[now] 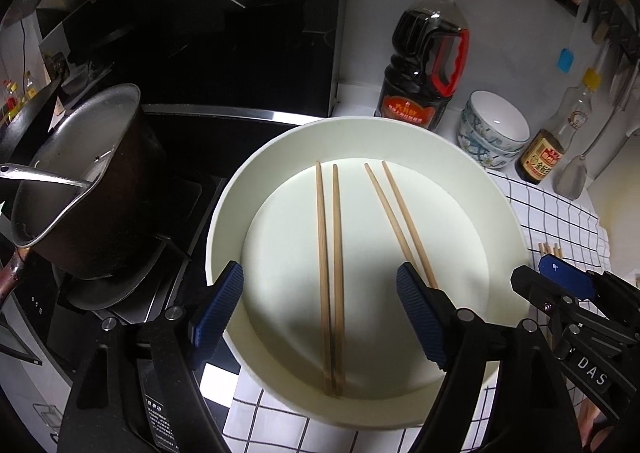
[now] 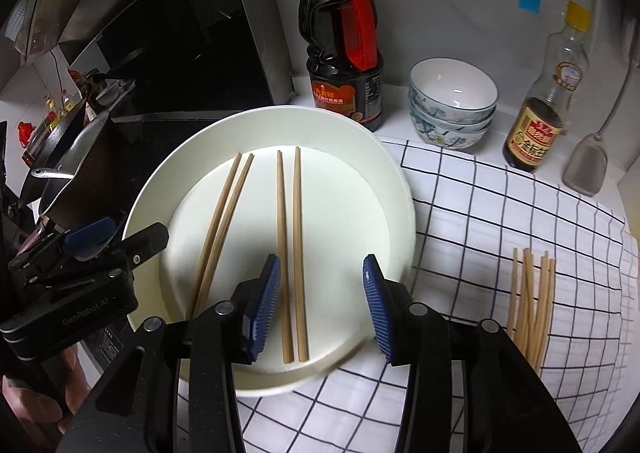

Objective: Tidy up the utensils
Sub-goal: 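Withdraw the right tool from the bowl back over the chopsticks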

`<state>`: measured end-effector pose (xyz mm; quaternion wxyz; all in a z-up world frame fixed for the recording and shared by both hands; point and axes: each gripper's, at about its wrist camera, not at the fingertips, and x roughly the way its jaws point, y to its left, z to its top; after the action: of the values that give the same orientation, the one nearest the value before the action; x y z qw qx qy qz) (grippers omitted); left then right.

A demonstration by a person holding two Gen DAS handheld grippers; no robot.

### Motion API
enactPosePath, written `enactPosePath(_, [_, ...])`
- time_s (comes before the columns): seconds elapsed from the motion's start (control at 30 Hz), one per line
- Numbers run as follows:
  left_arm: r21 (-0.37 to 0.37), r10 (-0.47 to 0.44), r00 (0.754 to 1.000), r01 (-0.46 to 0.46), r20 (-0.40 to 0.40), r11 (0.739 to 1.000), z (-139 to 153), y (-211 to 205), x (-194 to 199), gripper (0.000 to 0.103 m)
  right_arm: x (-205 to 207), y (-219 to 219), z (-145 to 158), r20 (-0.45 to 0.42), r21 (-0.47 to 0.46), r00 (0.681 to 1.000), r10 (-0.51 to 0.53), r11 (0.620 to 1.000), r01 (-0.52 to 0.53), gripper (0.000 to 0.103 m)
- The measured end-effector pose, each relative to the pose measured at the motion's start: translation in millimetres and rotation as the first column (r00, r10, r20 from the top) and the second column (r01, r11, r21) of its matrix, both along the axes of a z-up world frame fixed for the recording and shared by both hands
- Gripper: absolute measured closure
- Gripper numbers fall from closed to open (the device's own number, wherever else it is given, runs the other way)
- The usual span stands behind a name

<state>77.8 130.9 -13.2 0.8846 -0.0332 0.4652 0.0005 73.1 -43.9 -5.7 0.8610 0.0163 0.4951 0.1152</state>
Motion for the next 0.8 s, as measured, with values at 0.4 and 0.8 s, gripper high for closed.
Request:
enactPosePath(0.4, [-0.021,-0.072,0.997,0.072,0.019,0.997,3.4,-16.7,-18.8,0.02,-35.0,-27.1,12.3,0.024,-0.019,0.995,-0.101,0.995,0.101,0.056])
enactPosePath(0.8, [-0.041,-0.236,0.972,0.236,0.016,0.971,4.1,-80.3,-44.5,0.015,-85.5,-93.1,5.2,-0.001,-0.034,0.963,-0.268,0.963,0.268,0.053])
